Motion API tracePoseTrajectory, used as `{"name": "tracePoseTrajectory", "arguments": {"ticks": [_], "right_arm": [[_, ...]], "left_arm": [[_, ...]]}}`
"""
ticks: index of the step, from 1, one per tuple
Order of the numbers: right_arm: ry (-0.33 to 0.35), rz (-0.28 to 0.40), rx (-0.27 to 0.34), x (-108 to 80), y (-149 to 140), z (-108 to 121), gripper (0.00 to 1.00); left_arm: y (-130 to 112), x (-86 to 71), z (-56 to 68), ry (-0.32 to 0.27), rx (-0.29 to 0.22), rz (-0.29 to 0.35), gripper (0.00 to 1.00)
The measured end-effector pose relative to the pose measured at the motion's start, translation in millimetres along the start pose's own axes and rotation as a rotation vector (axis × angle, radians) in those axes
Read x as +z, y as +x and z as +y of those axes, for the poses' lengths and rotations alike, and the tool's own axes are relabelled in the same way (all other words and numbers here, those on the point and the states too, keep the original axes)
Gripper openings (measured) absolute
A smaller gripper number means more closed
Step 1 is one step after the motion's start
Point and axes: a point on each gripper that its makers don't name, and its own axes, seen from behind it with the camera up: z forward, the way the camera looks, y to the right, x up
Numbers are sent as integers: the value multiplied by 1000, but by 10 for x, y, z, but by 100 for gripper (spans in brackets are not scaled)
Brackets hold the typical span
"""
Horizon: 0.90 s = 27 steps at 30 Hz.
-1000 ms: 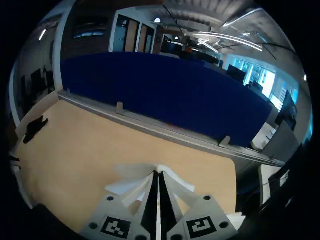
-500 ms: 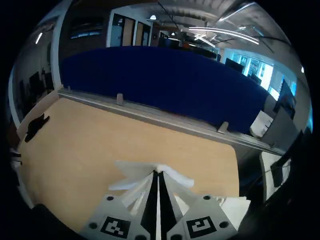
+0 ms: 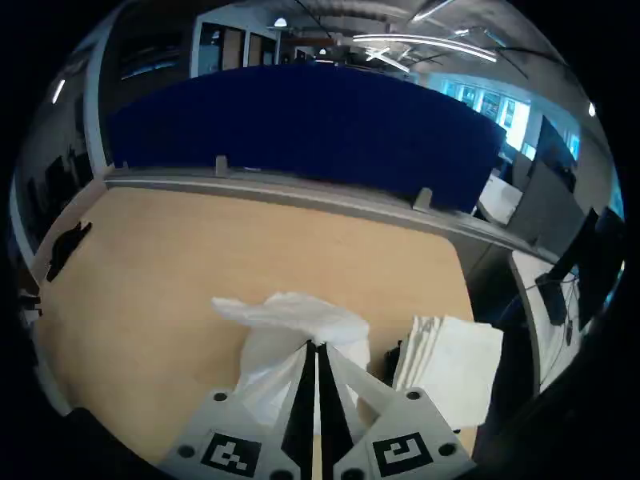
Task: Fold towel
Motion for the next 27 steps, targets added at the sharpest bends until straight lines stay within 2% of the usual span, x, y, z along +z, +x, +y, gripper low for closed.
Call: {"name": "tracePoseTrajectory", "arguments": {"ticks": [12,18,27], "right_arm": [[-55,-93,106,64,-709,167,2],[-78,-136,146,96,-932,211,2],[-112,-208,196,242,-1222,285,2]], "left_arm": [[-20,-10,12,-1,10,-5,92],[-23,-15,23,1,8,-5,92],[-35,-53,42,7,9,-6,92]]}}
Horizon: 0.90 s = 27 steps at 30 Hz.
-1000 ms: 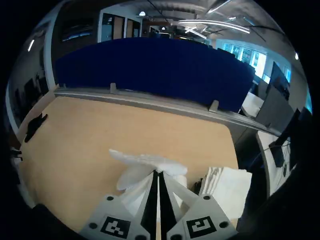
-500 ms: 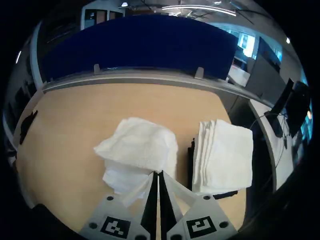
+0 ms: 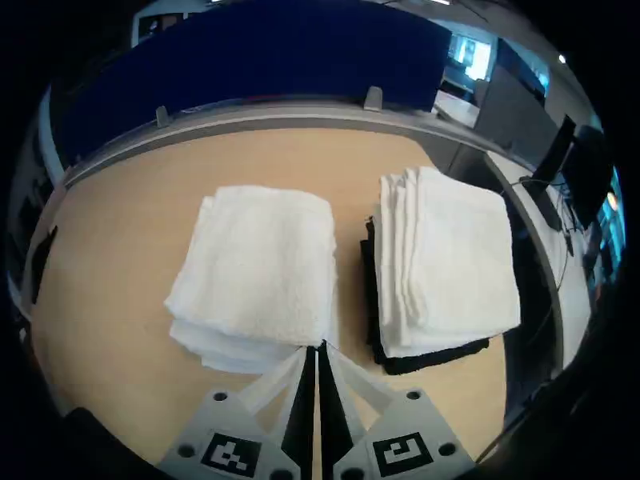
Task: Fold towel
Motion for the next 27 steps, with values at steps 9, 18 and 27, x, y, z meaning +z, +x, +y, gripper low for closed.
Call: {"name": "tracePoseTrajectory", "arguments": {"ticks": [9,18,27], "right_arm": [[-33,-45,16,171,-116,48,2],[-67,-61,19,240,-125,105,2],[-71,-57,19,243,-125,85,6]], "left_arm": [[-30,-15,15,3,0,-2,92],[-26,-9,28,1,1,-2,92],[-16,-10,18,2,7,-2,92]]}}
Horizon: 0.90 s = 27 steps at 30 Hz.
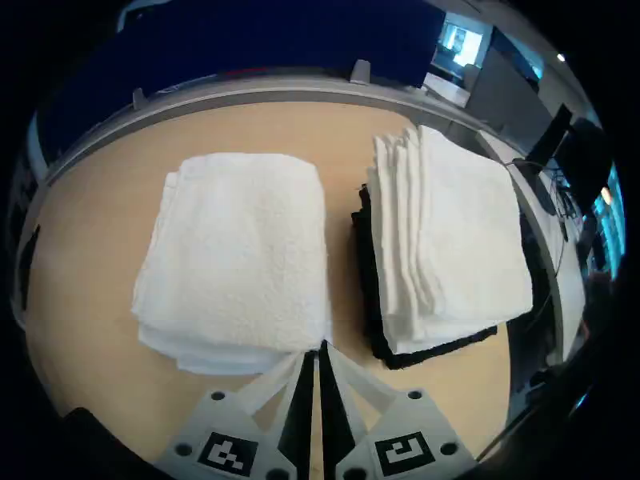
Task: Fold towel
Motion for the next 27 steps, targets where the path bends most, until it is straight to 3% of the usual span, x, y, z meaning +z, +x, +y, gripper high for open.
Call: {"name": "tracePoseTrajectory", "arguments": {"ticks": [5,17,19,21,27], "right_arm": [[9,34,3,-87,25,-16,16],[3,122,33,-333,31,9,56],[22,143,32,-353,70,-55,71],[46,165,28,-371,122,-139,98],[103,221,-11,-396,327,-433,100]], "left_arm": [[-1,5,2,-4,-5,1,92],[44,-5,20,-16,2,6,92],[44,-12,25,-18,3,6,92],[42,-19,31,-19,5,7,92],[35,-49,26,-17,6,7,92]]}}
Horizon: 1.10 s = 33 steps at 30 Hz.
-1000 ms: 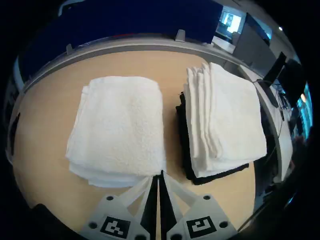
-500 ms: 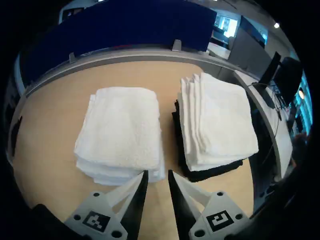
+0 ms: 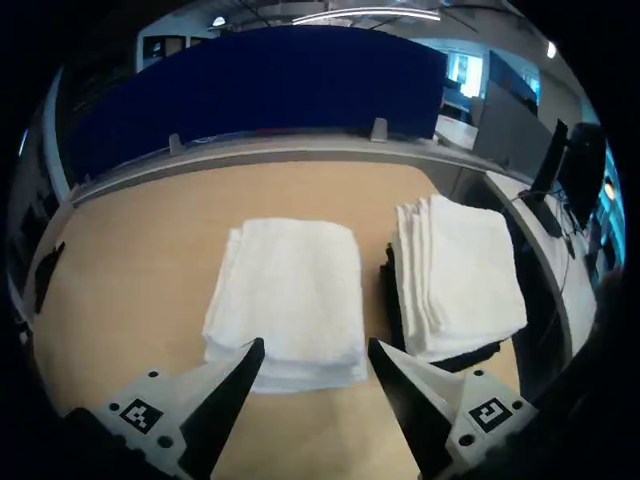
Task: Fold towel
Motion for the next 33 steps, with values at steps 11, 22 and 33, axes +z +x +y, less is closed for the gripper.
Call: {"name": "tracePoseTrajectory", "arguments": {"ticks": [11,22,33], "right_arm": [[49,-1,-28,152,122,-295,100],[51,-73,-67,270,-167,-321,100],[58,-42,-70,243,-20,-325,100]], "left_arm": [[1,-41,-79,14,-15,3,92],[-29,-25,-109,22,-16,-1,92],[-24,1,-85,22,-17,-3,92]]}}
